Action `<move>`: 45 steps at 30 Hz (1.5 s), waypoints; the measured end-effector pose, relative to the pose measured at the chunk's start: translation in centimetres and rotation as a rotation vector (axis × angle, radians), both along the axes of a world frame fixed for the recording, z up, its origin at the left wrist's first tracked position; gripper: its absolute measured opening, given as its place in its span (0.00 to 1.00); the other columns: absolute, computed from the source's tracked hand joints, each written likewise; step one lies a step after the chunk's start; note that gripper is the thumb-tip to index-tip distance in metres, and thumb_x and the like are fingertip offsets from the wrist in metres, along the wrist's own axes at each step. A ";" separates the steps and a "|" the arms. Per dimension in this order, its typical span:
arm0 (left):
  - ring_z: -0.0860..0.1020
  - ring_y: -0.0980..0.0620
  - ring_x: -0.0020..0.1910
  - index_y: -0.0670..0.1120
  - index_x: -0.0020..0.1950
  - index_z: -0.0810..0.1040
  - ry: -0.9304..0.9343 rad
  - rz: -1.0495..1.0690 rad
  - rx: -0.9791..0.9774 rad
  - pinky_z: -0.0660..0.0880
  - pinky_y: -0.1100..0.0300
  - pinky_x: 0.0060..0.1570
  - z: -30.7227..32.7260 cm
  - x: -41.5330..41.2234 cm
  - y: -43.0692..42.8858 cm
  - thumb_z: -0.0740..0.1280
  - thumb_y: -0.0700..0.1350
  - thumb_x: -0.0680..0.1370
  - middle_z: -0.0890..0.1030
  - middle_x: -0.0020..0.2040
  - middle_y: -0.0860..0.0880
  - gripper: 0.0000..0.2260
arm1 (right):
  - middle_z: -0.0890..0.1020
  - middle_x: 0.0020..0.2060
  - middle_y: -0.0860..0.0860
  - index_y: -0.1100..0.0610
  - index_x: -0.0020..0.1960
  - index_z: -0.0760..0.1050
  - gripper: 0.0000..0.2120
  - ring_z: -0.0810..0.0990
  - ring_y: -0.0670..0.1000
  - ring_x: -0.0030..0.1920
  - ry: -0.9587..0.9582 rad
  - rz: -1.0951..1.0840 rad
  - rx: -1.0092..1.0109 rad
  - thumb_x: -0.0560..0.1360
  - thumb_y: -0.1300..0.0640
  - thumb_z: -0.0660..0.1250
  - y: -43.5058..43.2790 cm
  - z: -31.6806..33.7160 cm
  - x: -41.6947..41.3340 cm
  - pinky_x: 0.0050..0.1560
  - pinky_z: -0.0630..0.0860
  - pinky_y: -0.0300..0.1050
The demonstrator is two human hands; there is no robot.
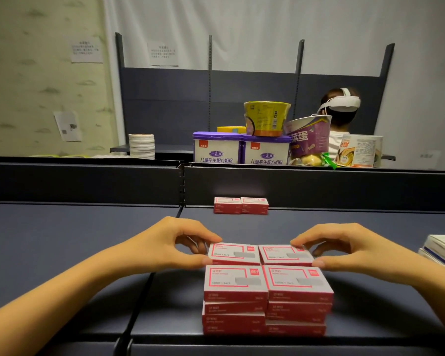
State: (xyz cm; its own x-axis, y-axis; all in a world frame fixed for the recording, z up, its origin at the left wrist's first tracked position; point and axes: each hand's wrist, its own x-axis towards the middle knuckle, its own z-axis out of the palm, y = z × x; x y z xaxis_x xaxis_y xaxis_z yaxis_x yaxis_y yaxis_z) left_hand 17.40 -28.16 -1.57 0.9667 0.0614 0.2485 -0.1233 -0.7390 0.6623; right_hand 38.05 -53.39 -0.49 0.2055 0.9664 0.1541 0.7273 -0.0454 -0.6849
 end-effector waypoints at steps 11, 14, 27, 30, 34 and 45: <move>0.82 0.60 0.47 0.53 0.50 0.80 -0.160 0.173 -0.137 0.76 0.71 0.42 2.4 4.8 2.3 0.72 0.43 0.71 0.84 0.44 0.57 0.10 | 0.81 0.53 0.40 0.45 0.56 0.76 0.30 0.79 0.45 0.56 0.017 -0.047 0.036 0.60 0.31 0.69 0.3 -0.9 0.5 0.54 0.77 0.37; 0.82 0.56 0.49 0.51 0.54 0.79 -0.111 0.240 -0.086 0.78 0.68 0.45 2.7 7.9 4.4 0.71 0.47 0.72 0.83 0.49 0.53 0.12 | 0.81 0.54 0.40 0.46 0.57 0.76 0.30 0.79 0.46 0.57 0.017 -0.043 0.026 0.60 0.32 0.69 0.4 -1.0 0.6 0.56 0.77 0.38; 0.78 0.53 0.50 0.44 0.58 0.73 -0.008 0.377 0.014 0.73 0.66 0.47 -3.2 12.9 8.3 0.73 0.44 0.72 0.80 0.57 0.44 0.17 | 0.83 0.47 0.41 0.46 0.52 0.77 0.12 0.81 0.42 0.51 -0.002 -0.200 0.171 0.70 0.57 0.71 3.5 0.0 2.0 0.50 0.78 0.33; 0.78 0.53 0.49 0.46 0.56 0.70 -0.031 0.383 0.008 0.74 0.66 0.47 -3.5 12.9 8.2 0.72 0.43 0.72 0.80 0.58 0.43 0.16 | 0.82 0.49 0.44 0.49 0.54 0.77 0.12 0.81 0.43 0.48 -0.099 -0.319 0.155 0.72 0.55 0.70 6.8 0.0 3.9 0.51 0.78 0.34; 0.77 0.54 0.50 0.46 0.53 0.69 -0.078 0.398 0.002 0.73 0.68 0.44 -3.9 12.9 7.9 0.71 0.43 0.73 0.80 0.58 0.42 0.14 | 0.81 0.55 0.52 0.57 0.59 0.77 0.16 0.78 0.46 0.50 -0.163 -0.405 0.038 0.72 0.54 0.69 10.3 -1.4 6.9 0.51 0.72 0.38; 0.78 0.52 0.51 0.43 0.57 0.71 -0.148 0.426 0.035 0.75 0.62 0.50 -4.5 12.9 7.6 0.71 0.45 0.73 0.80 0.57 0.42 0.16 | 0.78 0.60 0.54 0.56 0.61 0.71 0.18 0.78 0.51 0.58 -0.103 -0.438 0.029 0.73 0.57 0.69 12.4 -3.9 8.7 0.55 0.74 0.42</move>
State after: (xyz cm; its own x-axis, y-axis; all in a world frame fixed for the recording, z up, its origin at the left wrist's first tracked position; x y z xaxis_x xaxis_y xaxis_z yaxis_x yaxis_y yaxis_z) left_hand 30.27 -20.52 -6.12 0.8110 0.4348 0.3914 0.1050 -0.7664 0.6338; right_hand 46.77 -40.98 -4.43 0.5762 0.7869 0.2207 0.7083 -0.3461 -0.6152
